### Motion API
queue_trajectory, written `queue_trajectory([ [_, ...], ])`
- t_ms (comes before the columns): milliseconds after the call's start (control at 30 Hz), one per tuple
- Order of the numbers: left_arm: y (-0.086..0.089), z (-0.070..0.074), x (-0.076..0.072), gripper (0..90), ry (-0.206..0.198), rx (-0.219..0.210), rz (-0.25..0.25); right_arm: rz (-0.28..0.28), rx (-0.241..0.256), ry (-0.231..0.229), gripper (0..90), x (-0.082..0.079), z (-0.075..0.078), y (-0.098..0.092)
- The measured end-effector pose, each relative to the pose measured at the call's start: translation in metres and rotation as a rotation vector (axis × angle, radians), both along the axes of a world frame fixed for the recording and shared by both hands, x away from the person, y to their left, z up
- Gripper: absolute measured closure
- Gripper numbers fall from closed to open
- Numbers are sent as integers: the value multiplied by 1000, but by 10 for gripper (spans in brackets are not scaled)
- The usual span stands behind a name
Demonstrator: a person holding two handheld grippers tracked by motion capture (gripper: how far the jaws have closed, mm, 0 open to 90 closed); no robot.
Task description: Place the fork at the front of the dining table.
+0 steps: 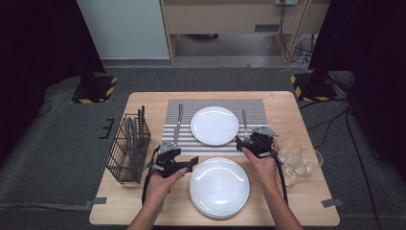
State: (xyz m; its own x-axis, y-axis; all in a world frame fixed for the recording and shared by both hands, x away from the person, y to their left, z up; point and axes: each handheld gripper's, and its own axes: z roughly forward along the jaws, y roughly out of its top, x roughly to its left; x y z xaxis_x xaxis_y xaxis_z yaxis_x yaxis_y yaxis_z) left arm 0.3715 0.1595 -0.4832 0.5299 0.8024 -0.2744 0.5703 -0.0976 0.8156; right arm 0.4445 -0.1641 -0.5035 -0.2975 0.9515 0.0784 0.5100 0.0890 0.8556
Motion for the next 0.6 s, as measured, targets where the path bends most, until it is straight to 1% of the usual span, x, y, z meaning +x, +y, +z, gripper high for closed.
queue_trajectory([
  [67, 1, 0, 0, 118, -3, -3, 4, 15, 9, -9, 67, -2, 4, 0],
  [133, 2, 0, 1, 112, -6, 2, 6, 29, 19, -10, 59, -4, 8, -1],
  [200, 3, 0, 1, 107, -6, 1, 8, 37, 3, -26, 51, -7, 12, -1],
  [400, 8, 0, 1, 100, -20, 6, 17, 72, -4, -33, 61, -15, 25, -8],
  [467, 10, 0, 1, 98, -17, 3, 27, 69, -9, -35, 69, -18, 30, -10],
  [533, 11, 0, 1, 98, -30, 12, 27, 71, -14, -42, 74, -21, 34, -13],
  [600, 12, 0, 1, 98, -31, 20, 37, 70, -22, -49, 78, -24, 38, -16],
])
